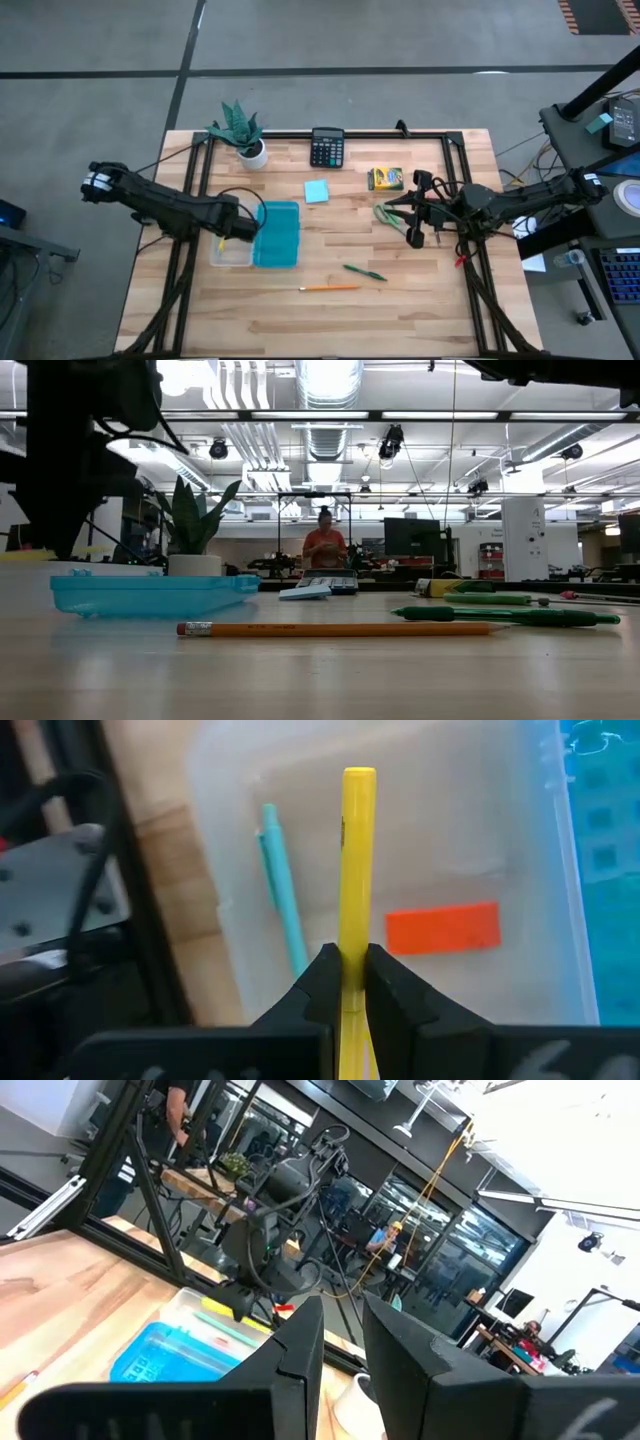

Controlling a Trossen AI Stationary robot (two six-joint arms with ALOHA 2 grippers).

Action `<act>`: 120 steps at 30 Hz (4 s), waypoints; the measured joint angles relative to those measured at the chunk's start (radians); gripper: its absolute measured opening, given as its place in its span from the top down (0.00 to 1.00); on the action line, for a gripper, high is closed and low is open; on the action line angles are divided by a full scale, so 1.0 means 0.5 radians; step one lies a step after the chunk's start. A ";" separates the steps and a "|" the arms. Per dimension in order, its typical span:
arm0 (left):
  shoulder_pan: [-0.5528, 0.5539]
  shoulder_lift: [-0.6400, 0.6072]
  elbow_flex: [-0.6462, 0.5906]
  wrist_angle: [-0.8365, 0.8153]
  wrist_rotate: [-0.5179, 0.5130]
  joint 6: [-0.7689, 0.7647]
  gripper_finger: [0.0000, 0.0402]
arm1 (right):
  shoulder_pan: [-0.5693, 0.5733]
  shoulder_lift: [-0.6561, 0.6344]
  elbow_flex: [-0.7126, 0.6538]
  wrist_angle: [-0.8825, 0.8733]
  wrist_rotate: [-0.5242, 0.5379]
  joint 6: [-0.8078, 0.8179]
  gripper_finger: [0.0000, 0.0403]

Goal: Pack school essentials
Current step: Put the yellow pen into the blue supply box, then put the green pen into the blue supply box

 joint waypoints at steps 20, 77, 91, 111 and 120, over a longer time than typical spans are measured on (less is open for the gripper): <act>0.003 0.203 -0.118 0.252 0.003 -0.054 0.85 | 0.000 0.000 0.000 0.002 0.000 -0.051 0.84; -0.050 0.135 -0.076 3.029 -0.213 3.376 0.76 | 0.008 0.671 0.408 -0.954 0.083 1.506 0.84; 0.002 0.135 -0.076 3.031 -0.214 3.542 0.76 | 0.367 1.225 1.003 -1.923 0.077 1.975 0.84; 0.001 0.135 -0.072 3.156 -0.214 3.542 0.76 | 0.666 1.900 1.701 -2.777 -0.096 2.674 0.70; 0.001 0.134 -0.072 3.153 -0.214 3.500 0.76 | 0.687 1.909 1.456 -2.197 0.147 2.277 0.54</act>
